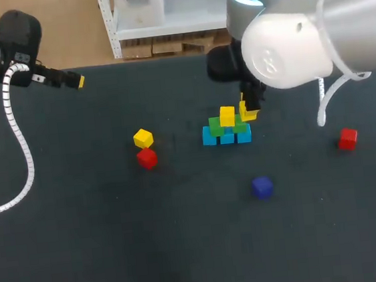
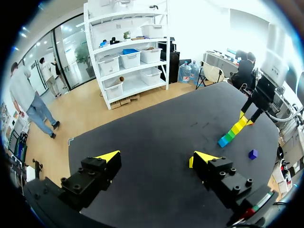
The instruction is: Place the blue cubes, place green cubes on the blue cubes, place the yellow cubes on the green cubes, then place the red cubes on the yellow cubes, and place purple cube on the red cubes.
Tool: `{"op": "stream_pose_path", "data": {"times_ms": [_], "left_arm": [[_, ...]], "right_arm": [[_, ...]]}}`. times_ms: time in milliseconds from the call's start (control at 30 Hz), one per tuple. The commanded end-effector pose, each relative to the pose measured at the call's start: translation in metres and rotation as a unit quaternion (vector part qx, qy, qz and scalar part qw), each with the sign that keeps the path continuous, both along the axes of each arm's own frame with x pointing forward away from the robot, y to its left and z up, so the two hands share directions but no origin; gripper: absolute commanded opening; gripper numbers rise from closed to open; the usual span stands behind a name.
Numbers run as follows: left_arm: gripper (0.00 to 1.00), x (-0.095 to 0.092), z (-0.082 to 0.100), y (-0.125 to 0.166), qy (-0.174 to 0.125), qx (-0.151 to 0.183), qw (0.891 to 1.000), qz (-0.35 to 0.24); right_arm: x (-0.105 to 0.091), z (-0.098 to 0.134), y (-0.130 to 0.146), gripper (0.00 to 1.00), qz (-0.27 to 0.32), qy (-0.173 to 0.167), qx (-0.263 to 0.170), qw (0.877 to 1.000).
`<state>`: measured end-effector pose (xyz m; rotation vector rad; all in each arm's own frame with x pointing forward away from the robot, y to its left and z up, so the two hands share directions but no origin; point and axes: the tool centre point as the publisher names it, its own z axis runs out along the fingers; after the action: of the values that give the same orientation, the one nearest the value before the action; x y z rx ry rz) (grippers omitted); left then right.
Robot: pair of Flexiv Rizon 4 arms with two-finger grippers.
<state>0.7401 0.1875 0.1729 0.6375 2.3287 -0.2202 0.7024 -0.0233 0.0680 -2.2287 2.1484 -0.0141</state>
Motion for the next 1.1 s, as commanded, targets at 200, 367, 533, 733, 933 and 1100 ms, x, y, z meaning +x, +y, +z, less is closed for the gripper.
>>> {"op": "stream_pose_path", "data": {"times_ms": [200, 367, 533, 733, 933, 1100], "left_arm": [[1.0, 0.0004, -0.0004, 0.0017, 0.0, -0.003, 1.0, -0.003], [1.0, 0.0004, -0.0004, 0.0017, 0.0, -0.003, 1.0, -0.003], [1.0, 0.0004, -0.0004, 0.0017, 0.0, -0.003, 1.0, -0.003], [1.0, 0.0004, -0.0004, 0.0017, 0.0, -0.003, 1.0, -0.003], [1.0, 0.0004, -0.0004, 0.0017, 0.0, -0.003, 1.0, -0.003], [1.0, 0.0004, -0.0004, 0.0017, 0.0, -0.003, 1.0, -0.003]], "right_arm": [[0.0063, -0.0034, 0.0061, 0.0, 0.005, 0.003, -0.002, 1.0], [0.0072, -0.0039, 0.0064, 0.0, 0.006, 0.004, -0.004, 1.0], [0.0069, -0.0041, 0.007, 0.0, 0.006, 0.005, -0.003, 1.0], [0.0059, -0.0048, 0.0079, 0.0, 0.008, 0.007, -0.003, 1.0], [0.0054, -0.0061, 0.0092, 0.0, 0.007, 0.008, -0.002, 1.0], [0.0048, -0.0071, 0.0111, 0.0, 0.01, 0.01, -0.003, 1.0]]}}
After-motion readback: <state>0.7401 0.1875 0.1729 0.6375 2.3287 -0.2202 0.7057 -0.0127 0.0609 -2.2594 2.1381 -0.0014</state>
